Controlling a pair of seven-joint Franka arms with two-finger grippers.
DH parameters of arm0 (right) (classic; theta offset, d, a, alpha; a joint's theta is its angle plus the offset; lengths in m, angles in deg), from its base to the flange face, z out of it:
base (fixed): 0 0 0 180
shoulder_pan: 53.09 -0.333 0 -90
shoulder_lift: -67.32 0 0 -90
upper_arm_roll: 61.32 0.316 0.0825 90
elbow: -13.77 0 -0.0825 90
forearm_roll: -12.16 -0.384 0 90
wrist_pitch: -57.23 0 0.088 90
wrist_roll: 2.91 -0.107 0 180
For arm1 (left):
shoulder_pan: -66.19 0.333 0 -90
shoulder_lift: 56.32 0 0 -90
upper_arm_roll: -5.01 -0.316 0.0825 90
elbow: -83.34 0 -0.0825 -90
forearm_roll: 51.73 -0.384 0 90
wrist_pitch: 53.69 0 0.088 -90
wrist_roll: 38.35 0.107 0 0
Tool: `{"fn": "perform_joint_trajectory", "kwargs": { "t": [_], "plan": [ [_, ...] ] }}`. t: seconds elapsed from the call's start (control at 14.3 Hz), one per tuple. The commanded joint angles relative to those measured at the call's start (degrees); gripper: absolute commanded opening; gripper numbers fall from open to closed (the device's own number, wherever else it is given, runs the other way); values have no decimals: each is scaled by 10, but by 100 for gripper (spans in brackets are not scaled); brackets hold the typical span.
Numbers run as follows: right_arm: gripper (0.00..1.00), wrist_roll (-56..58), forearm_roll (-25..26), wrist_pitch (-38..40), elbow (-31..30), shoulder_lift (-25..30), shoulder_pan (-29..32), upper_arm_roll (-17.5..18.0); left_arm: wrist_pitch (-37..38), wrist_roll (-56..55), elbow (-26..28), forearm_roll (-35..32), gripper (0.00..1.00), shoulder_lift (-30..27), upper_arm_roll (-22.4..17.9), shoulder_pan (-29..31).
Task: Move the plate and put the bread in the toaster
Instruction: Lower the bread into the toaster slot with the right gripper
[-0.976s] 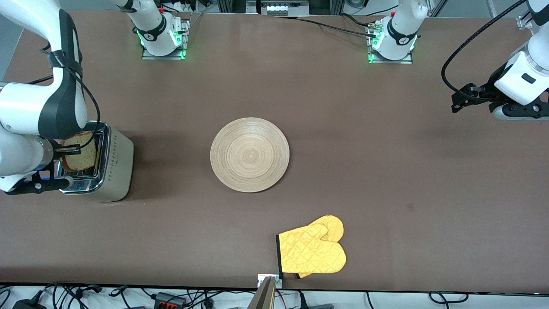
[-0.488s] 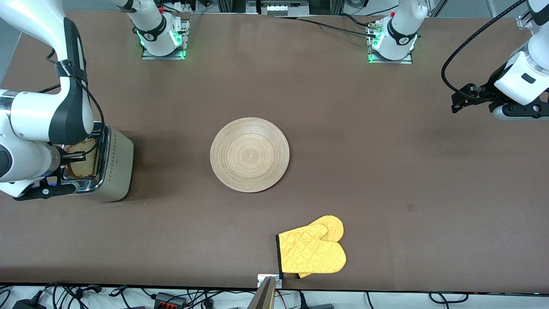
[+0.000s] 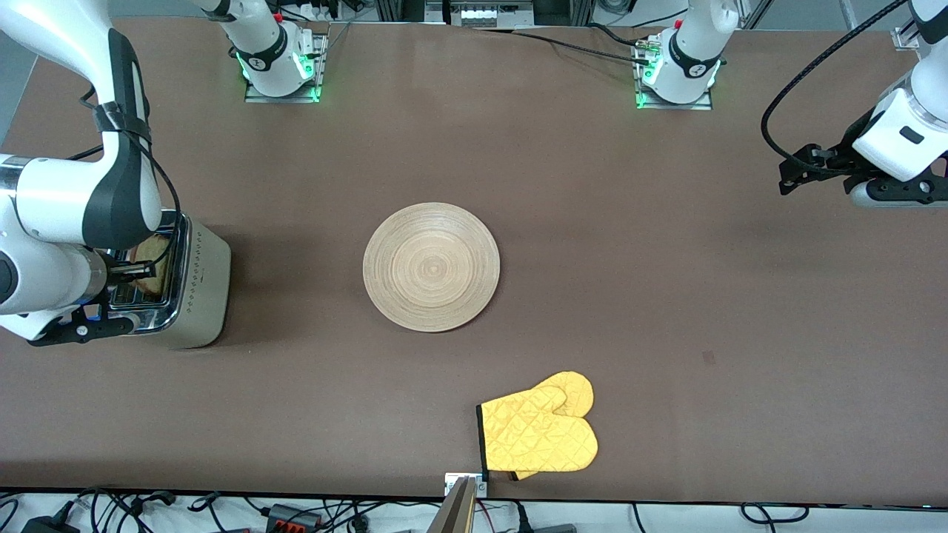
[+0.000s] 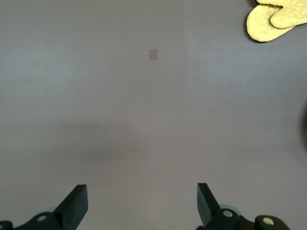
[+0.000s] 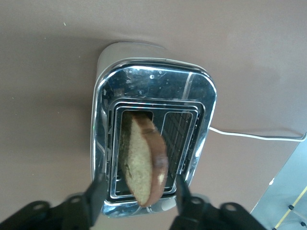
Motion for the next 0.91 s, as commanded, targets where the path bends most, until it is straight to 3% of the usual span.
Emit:
{"fn": "perform_joint_trajectory", "kwargs": {
  "t": [0.0, 0.21, 0.49, 0.84],
  "plan": [
    [100, 1, -48, 3, -1, 23, 4, 0, 9, 1, -6, -1, 100, -3, -1, -1],
    [100, 1, -87, 15, 5, 51, 11, -11, 9, 1, -6, -1, 100, -3, 0, -1],
    [100, -34, -138, 44, 75, 59, 10, -10, 9, 1, -6, -1, 100, -3, 1, -1],
    [100, -42, -183, 11, 97, 55, 16, -2, 9, 1, -6, -1, 100, -3, 0, -1]
  ]
}}
